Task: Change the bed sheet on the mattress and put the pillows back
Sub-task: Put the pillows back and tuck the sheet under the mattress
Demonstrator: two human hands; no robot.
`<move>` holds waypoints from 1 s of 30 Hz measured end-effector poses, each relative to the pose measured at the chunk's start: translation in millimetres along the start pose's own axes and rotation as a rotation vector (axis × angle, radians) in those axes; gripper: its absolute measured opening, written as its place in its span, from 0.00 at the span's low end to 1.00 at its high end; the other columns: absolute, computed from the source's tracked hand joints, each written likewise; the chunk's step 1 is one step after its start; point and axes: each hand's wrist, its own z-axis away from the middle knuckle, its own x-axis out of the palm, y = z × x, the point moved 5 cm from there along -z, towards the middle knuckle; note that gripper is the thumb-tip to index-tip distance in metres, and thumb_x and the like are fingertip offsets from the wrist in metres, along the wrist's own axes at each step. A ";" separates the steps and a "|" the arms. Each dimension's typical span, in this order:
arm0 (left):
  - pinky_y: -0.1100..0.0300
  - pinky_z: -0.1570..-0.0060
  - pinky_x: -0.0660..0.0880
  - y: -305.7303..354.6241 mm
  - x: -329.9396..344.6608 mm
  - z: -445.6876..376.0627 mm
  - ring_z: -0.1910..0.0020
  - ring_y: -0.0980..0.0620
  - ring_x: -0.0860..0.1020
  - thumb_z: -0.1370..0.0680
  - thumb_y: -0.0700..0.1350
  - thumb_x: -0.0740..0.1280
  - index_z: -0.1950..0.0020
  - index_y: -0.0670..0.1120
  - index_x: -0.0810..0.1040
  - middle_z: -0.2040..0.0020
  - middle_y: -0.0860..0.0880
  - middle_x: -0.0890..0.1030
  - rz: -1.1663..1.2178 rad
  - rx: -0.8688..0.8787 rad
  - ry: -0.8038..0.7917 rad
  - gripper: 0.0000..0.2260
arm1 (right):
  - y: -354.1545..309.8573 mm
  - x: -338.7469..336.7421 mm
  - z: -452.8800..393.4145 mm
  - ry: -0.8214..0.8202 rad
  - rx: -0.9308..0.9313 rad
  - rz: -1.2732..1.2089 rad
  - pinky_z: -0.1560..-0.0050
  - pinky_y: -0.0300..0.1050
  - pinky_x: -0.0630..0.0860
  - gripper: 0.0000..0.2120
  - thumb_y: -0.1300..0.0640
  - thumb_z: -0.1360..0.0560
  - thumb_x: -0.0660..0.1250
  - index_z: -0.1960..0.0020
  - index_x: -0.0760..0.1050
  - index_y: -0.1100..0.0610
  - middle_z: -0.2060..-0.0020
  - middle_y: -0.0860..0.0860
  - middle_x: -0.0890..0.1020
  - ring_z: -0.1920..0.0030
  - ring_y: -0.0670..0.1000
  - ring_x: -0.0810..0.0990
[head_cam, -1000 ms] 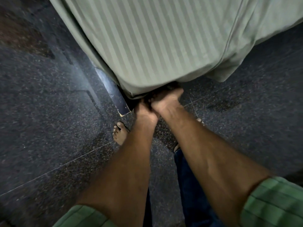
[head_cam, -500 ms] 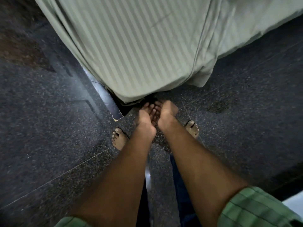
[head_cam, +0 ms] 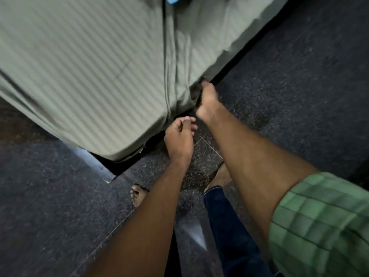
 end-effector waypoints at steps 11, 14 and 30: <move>0.52 0.66 0.79 68.5 79.5 -5.9 0.67 0.55 0.78 0.19 0.56 0.61 0.55 0.50 0.81 0.63 0.55 0.80 -0.505 0.400 0.099 0.14 | -104.8 -84.4 -45.6 0.388 -0.299 1.191 0.36 0.52 0.74 0.21 0.54 0.23 0.67 0.31 0.74 0.55 0.35 0.58 0.80 0.34 0.60 0.78; 0.53 0.61 0.79 86.1 101.4 -16.3 0.63 0.56 0.77 0.18 0.54 0.64 0.52 0.52 0.81 0.59 0.56 0.80 -0.627 0.437 0.051 0.09 | -119.9 -86.5 -59.8 0.340 -0.272 1.239 0.36 0.50 0.74 0.21 0.53 0.24 0.68 0.31 0.76 0.54 0.35 0.57 0.80 0.34 0.60 0.78; 0.51 0.40 0.69 162.4 190.6 -54.9 0.43 0.50 0.76 0.21 0.48 0.64 0.44 0.53 0.80 0.45 0.53 0.79 -0.796 0.565 0.200 0.08 | -224.0 -21.1 -95.2 -0.076 -0.048 0.281 0.52 0.55 0.80 0.18 0.45 0.16 0.59 0.42 0.77 0.58 0.47 0.55 0.83 0.53 0.55 0.83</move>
